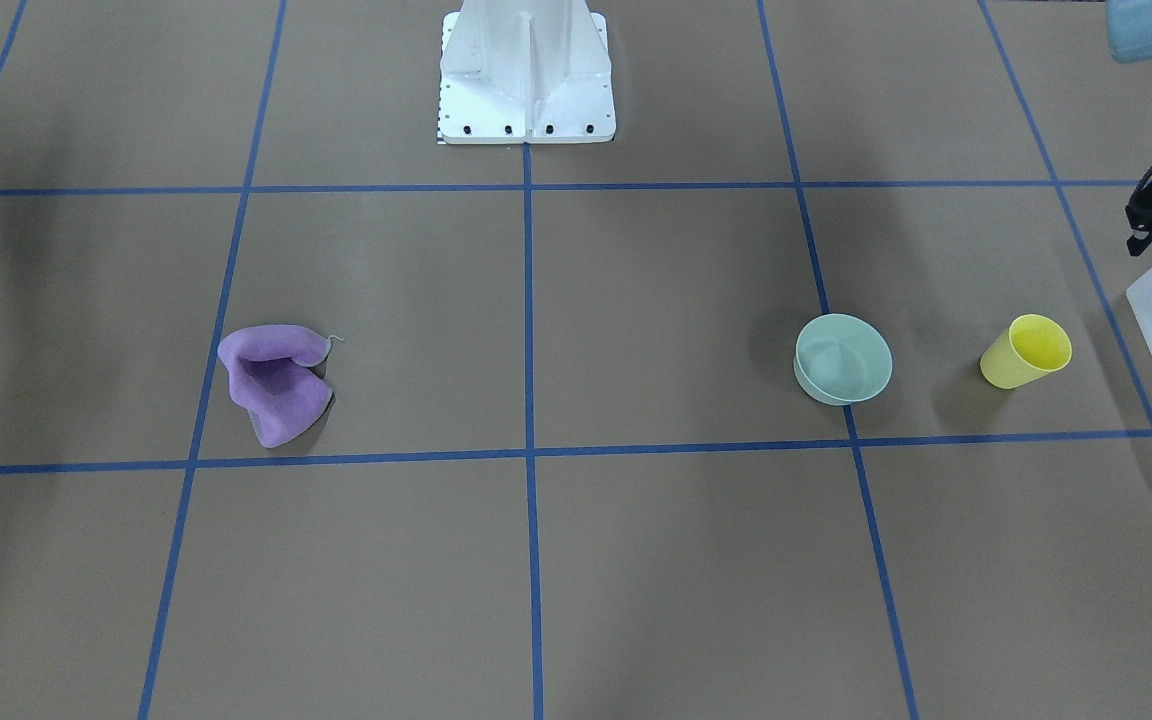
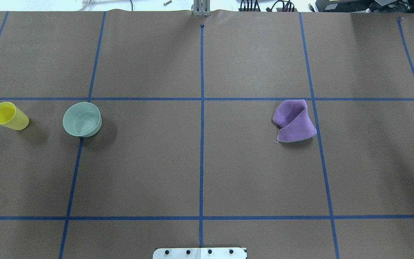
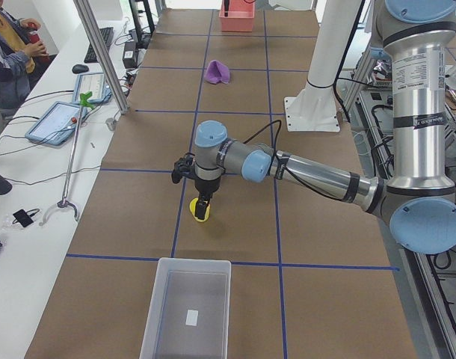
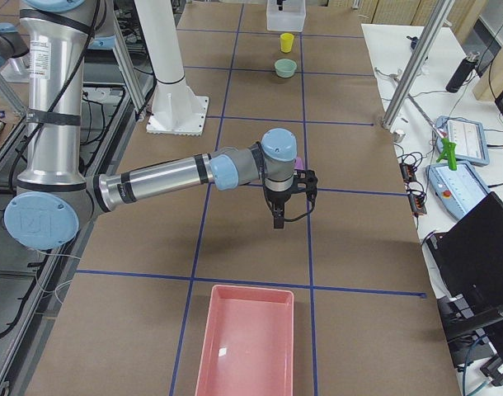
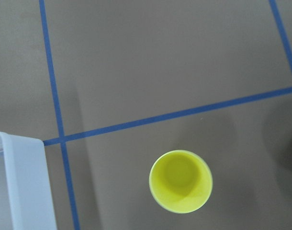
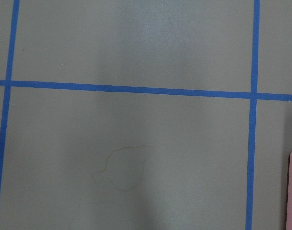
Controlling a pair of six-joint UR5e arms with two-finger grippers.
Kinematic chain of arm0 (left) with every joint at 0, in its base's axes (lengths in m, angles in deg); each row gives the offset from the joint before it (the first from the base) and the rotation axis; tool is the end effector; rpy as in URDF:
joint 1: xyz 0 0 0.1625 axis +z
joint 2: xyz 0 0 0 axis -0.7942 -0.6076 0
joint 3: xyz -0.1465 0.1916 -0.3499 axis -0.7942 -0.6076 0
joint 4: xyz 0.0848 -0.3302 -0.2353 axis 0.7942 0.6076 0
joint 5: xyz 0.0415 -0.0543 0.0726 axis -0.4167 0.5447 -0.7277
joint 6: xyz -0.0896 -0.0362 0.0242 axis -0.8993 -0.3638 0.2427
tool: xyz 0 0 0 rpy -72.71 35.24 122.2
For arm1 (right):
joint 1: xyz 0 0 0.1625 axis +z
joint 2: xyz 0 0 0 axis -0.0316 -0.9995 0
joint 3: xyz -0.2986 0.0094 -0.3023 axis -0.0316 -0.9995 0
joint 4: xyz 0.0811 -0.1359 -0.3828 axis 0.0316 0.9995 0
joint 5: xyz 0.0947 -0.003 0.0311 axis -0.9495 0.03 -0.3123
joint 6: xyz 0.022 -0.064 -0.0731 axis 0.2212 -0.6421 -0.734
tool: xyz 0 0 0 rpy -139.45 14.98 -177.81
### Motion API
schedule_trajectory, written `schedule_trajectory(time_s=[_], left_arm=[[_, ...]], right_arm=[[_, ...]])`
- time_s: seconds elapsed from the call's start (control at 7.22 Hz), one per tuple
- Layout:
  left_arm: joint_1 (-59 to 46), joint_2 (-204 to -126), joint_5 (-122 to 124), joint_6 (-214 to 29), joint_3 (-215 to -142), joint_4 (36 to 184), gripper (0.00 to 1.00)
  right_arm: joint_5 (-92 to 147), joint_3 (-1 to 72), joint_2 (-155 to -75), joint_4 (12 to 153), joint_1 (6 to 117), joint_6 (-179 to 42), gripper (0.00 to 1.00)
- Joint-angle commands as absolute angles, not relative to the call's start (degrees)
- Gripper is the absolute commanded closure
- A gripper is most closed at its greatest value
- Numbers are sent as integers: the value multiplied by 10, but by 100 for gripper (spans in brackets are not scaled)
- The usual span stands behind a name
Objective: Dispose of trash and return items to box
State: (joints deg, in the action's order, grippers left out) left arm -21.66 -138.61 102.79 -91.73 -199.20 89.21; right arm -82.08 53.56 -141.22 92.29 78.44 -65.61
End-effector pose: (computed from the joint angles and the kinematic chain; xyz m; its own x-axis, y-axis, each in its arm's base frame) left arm 0.0473 -0.4556 0.5284 0.7894 0.1832 -0.5859 -0.0677 0.9746 0.2135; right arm -0.0407 -0.4560 0.5228 0.7014 -0.0485 0.7111 -0.0140 0.9966 0.0818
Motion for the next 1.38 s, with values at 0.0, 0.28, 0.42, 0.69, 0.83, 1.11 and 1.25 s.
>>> schedule_trajectory(time_s=[0.0, 0.28, 0.42, 0.69, 0.83, 1.11, 1.25], left_arm=[[-219, -1380, 1029, -925, -2007, 905, 2], [-219, -1379, 1041, -925, -2007, 910, 2], [-218, -1380, 1059, -923, -2003, 913, 2], [-221, -1371, 1089, -907, -2013, 936, 3], [-218, -1379, 1143, -905, -1990, 940, 2], [-218, -1381, 1143, -926, -1958, 976, 2], [-218, -1382, 1122, -983, -1957, 976, 2]], right_arm=[[-820, 540, -1412, 922, 785, -656, 0], [-816, 535, -1410, 921, 785, -657, 0], [-816, 541, -1412, 921, 792, -658, 0], [-814, 574, -1432, 918, 799, -679, 0], [-815, 572, -1433, 918, 803, -725, 0], [-820, 549, -1423, 918, 806, -725, 0], [-823, 550, -1421, 919, 806, -722, 0]])
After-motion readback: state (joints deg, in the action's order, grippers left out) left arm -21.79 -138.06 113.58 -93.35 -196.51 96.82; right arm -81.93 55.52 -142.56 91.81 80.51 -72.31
